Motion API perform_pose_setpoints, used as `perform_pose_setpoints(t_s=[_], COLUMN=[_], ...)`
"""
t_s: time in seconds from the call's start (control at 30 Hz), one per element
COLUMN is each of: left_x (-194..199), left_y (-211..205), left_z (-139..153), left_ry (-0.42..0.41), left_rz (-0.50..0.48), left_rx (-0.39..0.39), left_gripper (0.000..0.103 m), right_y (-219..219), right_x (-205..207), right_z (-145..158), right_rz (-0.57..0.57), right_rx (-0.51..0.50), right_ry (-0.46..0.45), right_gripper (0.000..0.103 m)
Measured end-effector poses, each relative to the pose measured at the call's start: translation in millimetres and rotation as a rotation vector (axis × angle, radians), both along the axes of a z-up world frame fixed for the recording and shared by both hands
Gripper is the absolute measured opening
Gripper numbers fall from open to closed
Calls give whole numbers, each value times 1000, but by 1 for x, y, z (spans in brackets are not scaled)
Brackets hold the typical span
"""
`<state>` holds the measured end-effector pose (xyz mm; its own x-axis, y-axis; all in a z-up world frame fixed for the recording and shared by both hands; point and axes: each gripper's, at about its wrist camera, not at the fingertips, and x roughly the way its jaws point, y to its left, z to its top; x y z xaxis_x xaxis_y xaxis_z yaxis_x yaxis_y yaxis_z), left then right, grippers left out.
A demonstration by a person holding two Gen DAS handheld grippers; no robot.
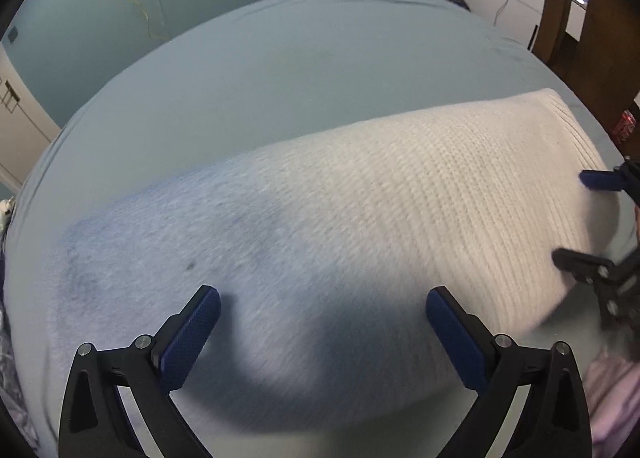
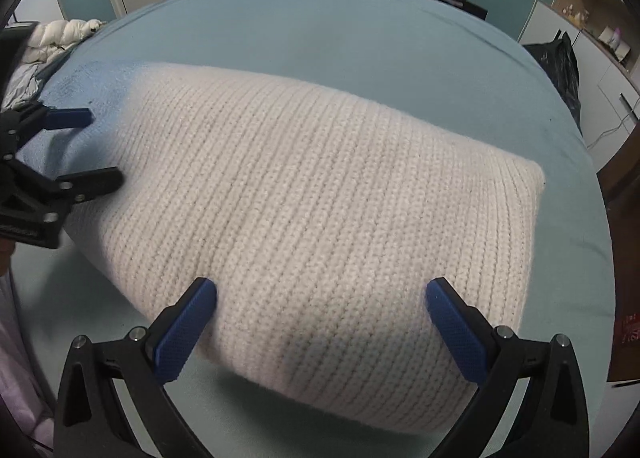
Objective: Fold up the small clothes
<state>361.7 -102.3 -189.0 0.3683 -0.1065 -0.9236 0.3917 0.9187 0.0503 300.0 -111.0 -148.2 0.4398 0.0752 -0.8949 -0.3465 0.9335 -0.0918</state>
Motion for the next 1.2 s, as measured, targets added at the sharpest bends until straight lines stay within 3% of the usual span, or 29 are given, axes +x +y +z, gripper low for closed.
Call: perform_pose_setpoints(t_s=[0.1, 0.27, 0.37, 0.43, 0.57, 0.7, 0.87, 0.93, 1.03, 1.2], left_x=[3, -9, -16, -53, -79, -91, -94, -95, -95, -111], left_y=[15, 56, 82, 97, 139, 145, 143, 144, 142, 136], left_z=[19, 64, 106, 131, 154, 150, 132, 123, 100, 79], left_ry=[73, 90, 53, 6, 11, 1, -43, -29, 14, -43], left_rz=[9, 105, 147, 176, 232, 282, 305, 317, 300, 169], left_rx=[20, 44, 47, 57, 74, 72, 69, 45, 24, 152], left_gripper=[103, 103, 103, 103, 103, 103, 103, 103, 103, 103], right_y=[5, 14, 24, 24, 15, -2, -9, -18, -45, -74], right_x=[5, 28, 36, 23, -3, -47, -77, -84, -95, -84], right_z=[1, 15, 57, 86, 130, 157, 171, 169, 149, 95], right_rz=[-35, -127, -186, -225, -323, -463, -520, -565, -630, -798], right_rx=[-3, -66, 37, 117, 259, 410, 443, 502, 619, 677], right_ry=[39, 169, 187, 175, 208, 201, 253, 285, 341, 419], right_gripper=[102, 102, 102, 102, 102, 102, 102, 102, 102, 102])
